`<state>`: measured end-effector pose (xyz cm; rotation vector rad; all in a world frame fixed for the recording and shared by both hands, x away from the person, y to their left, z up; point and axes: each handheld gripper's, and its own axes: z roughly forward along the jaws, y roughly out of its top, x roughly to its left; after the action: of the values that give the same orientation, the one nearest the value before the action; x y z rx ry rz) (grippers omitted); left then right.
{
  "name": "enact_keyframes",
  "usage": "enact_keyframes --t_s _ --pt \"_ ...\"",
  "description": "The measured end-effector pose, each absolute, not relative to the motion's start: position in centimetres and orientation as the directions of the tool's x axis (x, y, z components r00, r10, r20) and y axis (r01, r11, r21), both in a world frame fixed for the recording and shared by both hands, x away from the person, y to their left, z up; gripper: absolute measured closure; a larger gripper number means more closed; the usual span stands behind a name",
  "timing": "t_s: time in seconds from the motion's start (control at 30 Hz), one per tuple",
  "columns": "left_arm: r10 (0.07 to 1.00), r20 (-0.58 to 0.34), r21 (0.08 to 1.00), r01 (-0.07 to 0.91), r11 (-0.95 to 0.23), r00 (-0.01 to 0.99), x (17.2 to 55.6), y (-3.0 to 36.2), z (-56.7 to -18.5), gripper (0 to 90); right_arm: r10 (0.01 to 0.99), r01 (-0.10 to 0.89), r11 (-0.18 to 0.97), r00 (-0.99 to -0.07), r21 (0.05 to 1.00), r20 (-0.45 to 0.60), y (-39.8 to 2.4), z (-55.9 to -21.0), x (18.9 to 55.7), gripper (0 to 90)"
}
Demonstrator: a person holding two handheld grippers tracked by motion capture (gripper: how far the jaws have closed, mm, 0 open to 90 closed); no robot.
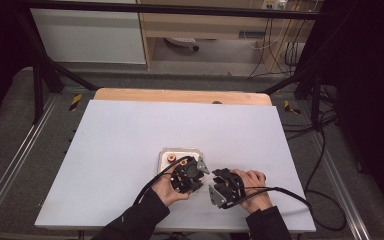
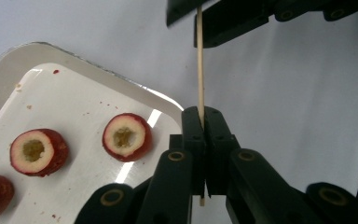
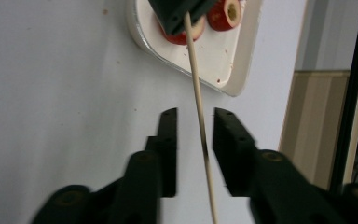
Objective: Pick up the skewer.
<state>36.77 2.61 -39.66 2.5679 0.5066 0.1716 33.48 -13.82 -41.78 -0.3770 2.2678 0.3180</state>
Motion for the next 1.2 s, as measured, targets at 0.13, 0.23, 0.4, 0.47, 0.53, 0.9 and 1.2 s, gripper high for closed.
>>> enact_keyframes --t_s 0.13,0.23,0.4,0.47,0.53,0.9,1.2 --pt "0.408 0.04 0.536 0.325 -0.779 0.912 36.7 3.8 -39.4 88.7 0.111 -0.199 0.917 -0.705 0.346 -0.7 -14.9 -41.7 34.1 42.2" --pt "0.417 0.053 0.539 0.325 -0.777 0.908 36.6 4.7 -39.3 88.7 0.271 -0.084 0.875 -0.732 0.478 -0.625 -15.7 -41.4 34.3 33.0" --pt "0.445 0.052 0.547 0.348 -0.762 0.894 36.5 6.4 -39.8 88.6 0.405 0.013 0.804 -0.743 0.594 -0.533 -16.7 -41.2 34.5 27.4" --pt "0.461 0.047 0.556 0.361 -0.749 0.886 36.4 7.1 -40.0 88.6 0.477 0.07 0.758 -0.737 0.648 -0.478 -17.1 -41.3 34.7 24.0" --pt "0.475 0.029 0.566 0.377 -0.733 0.879 36.4 8.0 -40.2 88.5 0.531 0.126 0.715 -0.739 0.688 -0.415 -17.6 -41.4 34.9 22.0" --pt "0.579 0.024 0.668 0.417 -0.616 0.815 35.2 12.6 -40.4 88.4 0.686 0.393 0.548 -0.716 0.739 -0.128 -18.8 -42.0 35.7 12.6" --pt "0.622 -0.003 0.728 0.428 -0.535 0.783 34.3 15.7 -40.9 88.4 0.731 0.526 0.448 -0.681 0.723 0.042 -18.6 -41.5 36.4 4.8"
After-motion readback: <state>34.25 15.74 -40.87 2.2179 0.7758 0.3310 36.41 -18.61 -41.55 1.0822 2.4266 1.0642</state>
